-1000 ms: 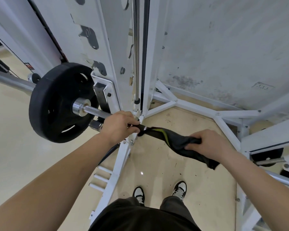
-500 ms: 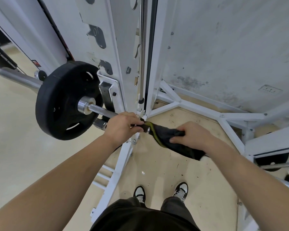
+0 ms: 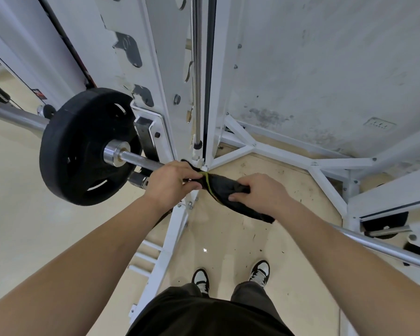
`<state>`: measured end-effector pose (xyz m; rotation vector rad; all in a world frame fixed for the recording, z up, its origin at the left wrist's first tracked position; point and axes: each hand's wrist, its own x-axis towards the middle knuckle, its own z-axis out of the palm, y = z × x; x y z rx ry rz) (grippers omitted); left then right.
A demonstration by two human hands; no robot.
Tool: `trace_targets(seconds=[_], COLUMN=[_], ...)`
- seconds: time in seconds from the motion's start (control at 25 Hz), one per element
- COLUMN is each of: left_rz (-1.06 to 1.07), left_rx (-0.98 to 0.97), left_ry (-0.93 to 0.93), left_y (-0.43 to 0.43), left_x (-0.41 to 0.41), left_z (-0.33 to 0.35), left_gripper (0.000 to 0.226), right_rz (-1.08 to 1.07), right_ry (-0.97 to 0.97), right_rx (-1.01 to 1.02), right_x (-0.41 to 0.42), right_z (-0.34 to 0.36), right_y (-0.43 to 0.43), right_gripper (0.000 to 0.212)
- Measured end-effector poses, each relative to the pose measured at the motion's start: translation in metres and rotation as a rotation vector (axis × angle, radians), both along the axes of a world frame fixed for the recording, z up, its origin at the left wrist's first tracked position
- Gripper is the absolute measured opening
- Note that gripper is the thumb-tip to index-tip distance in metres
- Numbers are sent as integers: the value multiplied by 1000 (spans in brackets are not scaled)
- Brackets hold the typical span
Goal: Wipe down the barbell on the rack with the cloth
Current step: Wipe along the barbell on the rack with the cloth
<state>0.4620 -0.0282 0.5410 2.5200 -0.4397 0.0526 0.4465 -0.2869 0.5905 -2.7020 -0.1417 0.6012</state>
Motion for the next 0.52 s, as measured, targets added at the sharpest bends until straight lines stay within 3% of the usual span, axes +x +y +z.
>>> trace_targets(seconds=[0.2, 0.32, 0.52], left_rz=[9, 13, 0], left_rx=[-1, -7, 3], left_ry=[2, 6, 14], left_y=[0, -1, -1], left_x=[-1, -2, 0], left_z=[-4, -2, 2], left_gripper=[22, 22, 23], right_rz=[-41, 21, 45], right_ry=[233, 199, 182], right_rx=[-33, 28, 200], right_x=[-3, 19, 29], right_z=[12, 2, -2], right_y=[-74, -29, 6], right_gripper=[49, 33, 30])
